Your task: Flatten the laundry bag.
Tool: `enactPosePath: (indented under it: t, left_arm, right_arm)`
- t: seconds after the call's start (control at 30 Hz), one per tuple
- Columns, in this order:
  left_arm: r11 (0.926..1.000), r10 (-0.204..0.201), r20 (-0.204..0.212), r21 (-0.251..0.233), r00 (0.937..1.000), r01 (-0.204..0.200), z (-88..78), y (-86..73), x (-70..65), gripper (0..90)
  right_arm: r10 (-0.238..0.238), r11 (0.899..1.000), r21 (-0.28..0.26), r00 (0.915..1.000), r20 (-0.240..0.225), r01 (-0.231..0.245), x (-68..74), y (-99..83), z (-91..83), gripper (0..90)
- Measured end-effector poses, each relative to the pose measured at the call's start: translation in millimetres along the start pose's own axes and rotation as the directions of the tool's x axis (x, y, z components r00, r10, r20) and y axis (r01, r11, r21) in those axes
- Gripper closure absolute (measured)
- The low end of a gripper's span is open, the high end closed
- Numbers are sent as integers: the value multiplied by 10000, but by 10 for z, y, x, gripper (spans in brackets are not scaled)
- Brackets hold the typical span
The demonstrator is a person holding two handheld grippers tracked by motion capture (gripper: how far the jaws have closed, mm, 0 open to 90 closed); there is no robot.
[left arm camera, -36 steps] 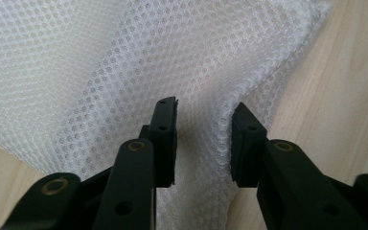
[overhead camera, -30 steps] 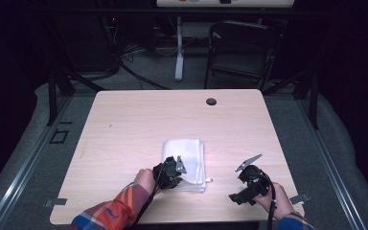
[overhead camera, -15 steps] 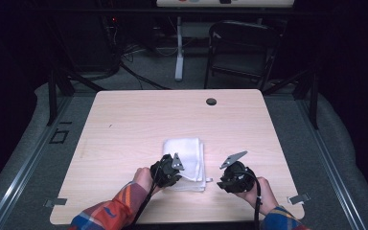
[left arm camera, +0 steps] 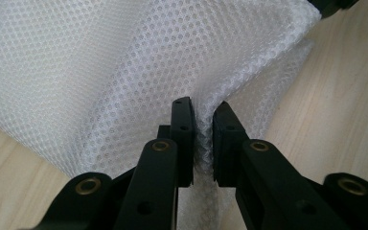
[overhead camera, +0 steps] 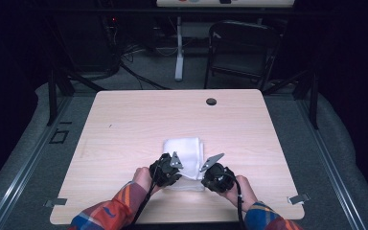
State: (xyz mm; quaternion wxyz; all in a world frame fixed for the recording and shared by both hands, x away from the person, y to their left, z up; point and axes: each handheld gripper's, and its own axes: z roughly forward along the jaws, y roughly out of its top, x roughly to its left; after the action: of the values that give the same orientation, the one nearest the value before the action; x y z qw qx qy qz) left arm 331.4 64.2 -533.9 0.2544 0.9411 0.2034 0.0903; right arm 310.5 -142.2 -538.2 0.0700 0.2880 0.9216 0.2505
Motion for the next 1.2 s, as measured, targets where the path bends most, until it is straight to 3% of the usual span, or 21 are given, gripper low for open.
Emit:
enactPosePath:
  t: [0.13,0.27,0.57,0.87,1.2]
  left_arm:
    - [10000,-11,14,3,10000,11,-4,0,1,818]
    - [9999,-135,4,-45,9999,135,-16,0,3,817]
    - [9995,-274,-56,-180,9996,273,-34,0,-5,817]
    - [9974,-563,-45,-445,9984,560,-61,-12,14,812]
    - [9956,-749,-244,-587,9969,734,-115,-21,32,803]
  right_arm:
    - [-221,9997,73,9996,148,220,15,51,68,900]
    - [-39,9992,-400,9996,279,50,-15,42,116,900]
    - [-204,9998,18,9998,72,204,-26,22,239,900]
    - [-366,9991,-222,9992,127,369,-5,6,260,900]
    - [-578,9983,-12,9980,258,578,-7,16,250,900]
